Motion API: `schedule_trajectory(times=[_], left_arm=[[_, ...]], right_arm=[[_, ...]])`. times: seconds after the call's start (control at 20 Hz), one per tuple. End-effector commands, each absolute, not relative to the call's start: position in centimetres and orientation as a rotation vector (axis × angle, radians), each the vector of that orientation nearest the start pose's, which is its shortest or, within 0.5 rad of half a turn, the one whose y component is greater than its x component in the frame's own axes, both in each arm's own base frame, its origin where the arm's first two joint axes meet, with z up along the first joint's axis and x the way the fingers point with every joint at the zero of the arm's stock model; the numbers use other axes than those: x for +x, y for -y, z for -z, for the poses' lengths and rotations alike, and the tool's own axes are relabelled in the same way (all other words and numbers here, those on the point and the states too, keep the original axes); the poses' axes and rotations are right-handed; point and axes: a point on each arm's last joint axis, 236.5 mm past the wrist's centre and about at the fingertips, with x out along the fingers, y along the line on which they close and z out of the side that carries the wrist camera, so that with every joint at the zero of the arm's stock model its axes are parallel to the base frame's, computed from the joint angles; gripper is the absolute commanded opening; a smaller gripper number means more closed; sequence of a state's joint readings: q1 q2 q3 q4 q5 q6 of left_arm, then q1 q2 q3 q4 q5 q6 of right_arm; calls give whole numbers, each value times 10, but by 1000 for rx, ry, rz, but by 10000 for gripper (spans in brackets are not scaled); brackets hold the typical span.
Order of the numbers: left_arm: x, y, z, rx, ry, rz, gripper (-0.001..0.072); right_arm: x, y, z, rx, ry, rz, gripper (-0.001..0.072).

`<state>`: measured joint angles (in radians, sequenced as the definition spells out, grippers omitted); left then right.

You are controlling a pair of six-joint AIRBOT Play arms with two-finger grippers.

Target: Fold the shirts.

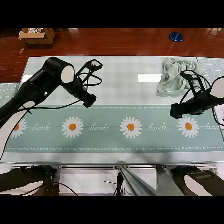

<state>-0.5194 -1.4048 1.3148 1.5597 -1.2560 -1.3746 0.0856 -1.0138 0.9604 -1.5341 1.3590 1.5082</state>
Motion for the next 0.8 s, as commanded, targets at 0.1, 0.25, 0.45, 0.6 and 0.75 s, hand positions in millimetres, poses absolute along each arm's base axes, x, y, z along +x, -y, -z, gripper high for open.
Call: schedule_trajectory(times=[0.1, 0.25, 0.45, 0.6, 0.75], left_arm=[[363, 213, -5, 478, -1209, 582, 720], [364, 215, 6, 479, -1231, 584, 720], [365, 215, 24, 483, -1267, 580, 720], [365, 215, 22, 425, -1281, 535, 720], [361, 215, 20, 357, -1306, 487, 720]], right_arm=[[311, -40, -25, -29, -1273, -128, 585], [345, -37, -38, -100, -1118, -150, 585], [447, 19, -117, -223, -587, 90, 507], [482, 84, -105, -17, -554, 296, 504], [510, 136, -56, 156, -637, 399, 585]])
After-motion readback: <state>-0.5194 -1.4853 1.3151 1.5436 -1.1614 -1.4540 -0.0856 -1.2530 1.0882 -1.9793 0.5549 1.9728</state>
